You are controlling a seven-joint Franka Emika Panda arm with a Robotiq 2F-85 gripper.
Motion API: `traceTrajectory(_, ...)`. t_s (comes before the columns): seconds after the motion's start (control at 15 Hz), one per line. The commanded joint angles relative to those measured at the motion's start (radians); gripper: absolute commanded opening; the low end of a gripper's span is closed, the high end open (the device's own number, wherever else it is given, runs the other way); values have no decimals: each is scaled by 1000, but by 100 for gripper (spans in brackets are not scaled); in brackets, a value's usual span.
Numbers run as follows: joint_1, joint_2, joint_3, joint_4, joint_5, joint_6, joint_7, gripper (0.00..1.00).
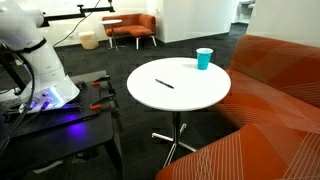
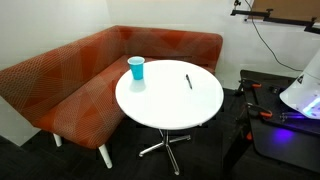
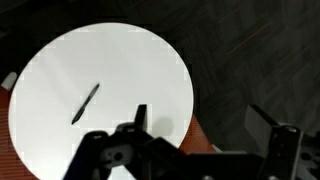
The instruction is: Put the pen in the blue cup
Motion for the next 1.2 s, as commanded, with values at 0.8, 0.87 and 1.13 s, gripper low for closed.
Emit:
traceTrajectory(0.8, -110, 464, -105, 241, 169, -165, 139, 100)
traceTrajectory(0.87, -117, 486, -111, 236, 169, -164, 137, 100)
traceTrajectory(1.13, -124, 513, -116, 213, 151, -131, 115, 100)
